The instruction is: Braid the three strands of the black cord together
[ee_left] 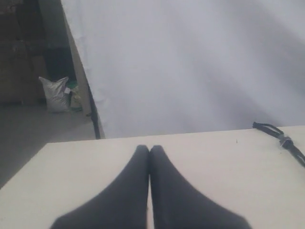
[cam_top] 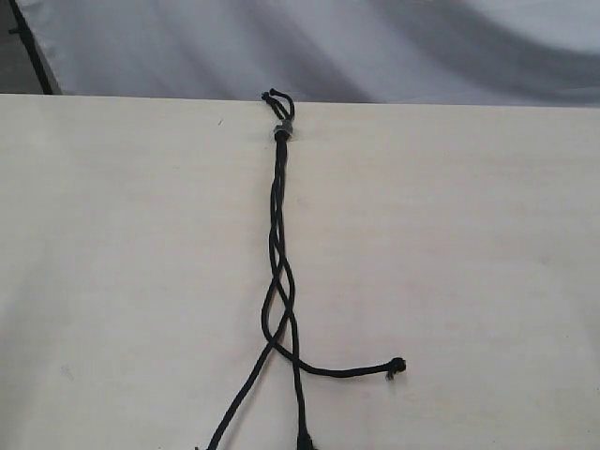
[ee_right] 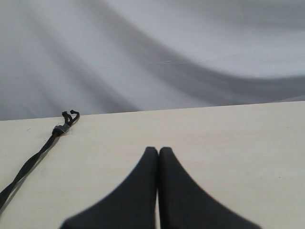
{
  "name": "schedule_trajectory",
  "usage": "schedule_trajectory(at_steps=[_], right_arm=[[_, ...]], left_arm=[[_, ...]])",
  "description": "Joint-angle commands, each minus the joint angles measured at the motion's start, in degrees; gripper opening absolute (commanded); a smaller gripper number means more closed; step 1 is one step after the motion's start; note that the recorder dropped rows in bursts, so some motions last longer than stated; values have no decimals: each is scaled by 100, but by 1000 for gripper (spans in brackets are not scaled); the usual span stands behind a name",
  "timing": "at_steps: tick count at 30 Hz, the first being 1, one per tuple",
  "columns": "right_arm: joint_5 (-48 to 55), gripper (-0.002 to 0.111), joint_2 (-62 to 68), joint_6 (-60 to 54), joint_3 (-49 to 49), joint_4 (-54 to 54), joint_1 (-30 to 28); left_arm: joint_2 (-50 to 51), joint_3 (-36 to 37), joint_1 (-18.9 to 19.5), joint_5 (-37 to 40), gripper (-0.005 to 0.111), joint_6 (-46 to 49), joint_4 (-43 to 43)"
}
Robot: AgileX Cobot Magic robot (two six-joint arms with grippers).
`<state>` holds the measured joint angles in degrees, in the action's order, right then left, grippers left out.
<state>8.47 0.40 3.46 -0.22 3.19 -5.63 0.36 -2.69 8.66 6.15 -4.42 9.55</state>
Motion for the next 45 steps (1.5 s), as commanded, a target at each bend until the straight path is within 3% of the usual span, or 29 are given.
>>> schedule_trajectory(at_steps=[1, 11, 45], right_arm=[[8, 0, -40, -16, 22, -66, -42], [8, 0, -40, -16, 22, -66, -42], [8, 0, -40, -16, 22, -66, -42]], left_arm=[[-36, 269, 10, -562, 0, -56, -319], [-36, 269, 10, 457, 0, -56, -504], [-36, 269, 10, 455, 0, -56, -391]])
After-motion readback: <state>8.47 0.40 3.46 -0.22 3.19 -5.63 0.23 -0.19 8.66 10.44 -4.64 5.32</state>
